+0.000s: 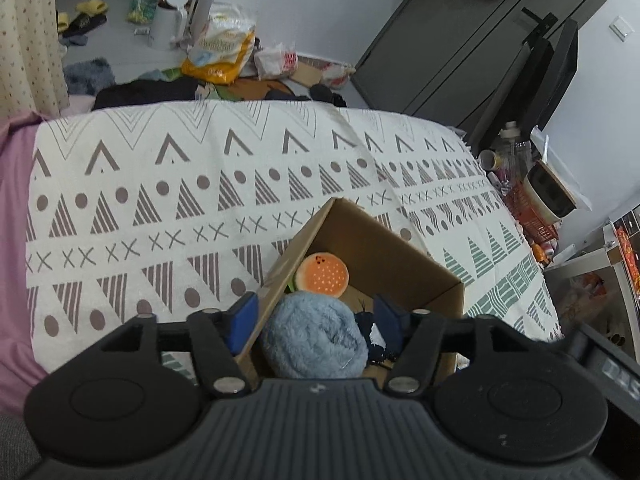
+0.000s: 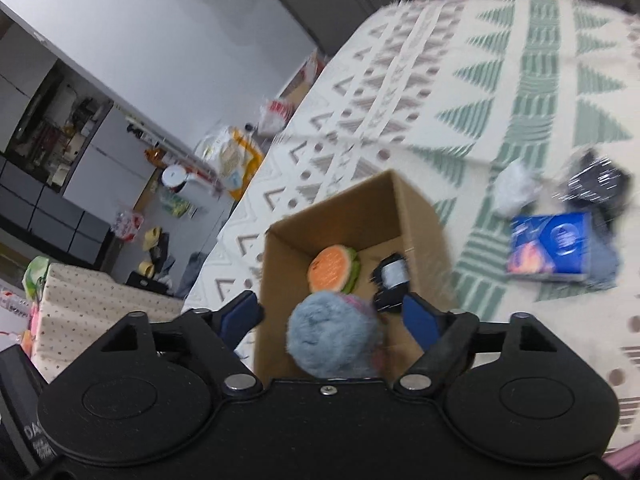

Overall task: Organize soft objects
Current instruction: 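Open the right tool to drop the grey plush into the box, then move both tools back toward the tissue pack and black bag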

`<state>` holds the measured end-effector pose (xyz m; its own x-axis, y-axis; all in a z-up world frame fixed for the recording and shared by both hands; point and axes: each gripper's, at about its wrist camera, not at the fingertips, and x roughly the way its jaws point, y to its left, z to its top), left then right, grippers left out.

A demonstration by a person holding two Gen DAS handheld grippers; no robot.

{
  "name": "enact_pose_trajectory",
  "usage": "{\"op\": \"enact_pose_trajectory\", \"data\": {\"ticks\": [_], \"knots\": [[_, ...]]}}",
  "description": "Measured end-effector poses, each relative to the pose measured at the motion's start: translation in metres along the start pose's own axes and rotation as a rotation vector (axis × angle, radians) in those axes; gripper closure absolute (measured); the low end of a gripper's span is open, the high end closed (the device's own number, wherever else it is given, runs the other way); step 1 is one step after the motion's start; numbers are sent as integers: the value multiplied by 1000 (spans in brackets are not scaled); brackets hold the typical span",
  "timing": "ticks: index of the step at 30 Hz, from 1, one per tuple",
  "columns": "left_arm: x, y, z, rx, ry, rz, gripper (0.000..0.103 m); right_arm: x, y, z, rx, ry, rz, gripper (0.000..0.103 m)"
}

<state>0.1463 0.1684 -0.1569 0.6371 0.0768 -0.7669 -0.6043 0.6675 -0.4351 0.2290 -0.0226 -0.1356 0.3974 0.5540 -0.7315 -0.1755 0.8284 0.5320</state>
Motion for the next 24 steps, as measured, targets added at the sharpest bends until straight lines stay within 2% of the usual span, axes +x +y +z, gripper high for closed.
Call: {"op": "enact_pose_trajectory", "data": {"ticks": [5, 11, 15, 24], "knots": [[3, -6, -5, -5, 30, -15, 34, -29, -21, -1, -15, -75, -65, 8], [0, -22, -19, 62, 40, -28, 33, -60, -49, -3, 1, -142, -121, 1], [-5, -35, -27, 132, 35, -53, 33, -76, -63, -4, -16, -182, -172, 0], [-21, -65, -38, 279, -46, -98, 33, -108, -83, -2, -70, -209, -172, 0]]}}
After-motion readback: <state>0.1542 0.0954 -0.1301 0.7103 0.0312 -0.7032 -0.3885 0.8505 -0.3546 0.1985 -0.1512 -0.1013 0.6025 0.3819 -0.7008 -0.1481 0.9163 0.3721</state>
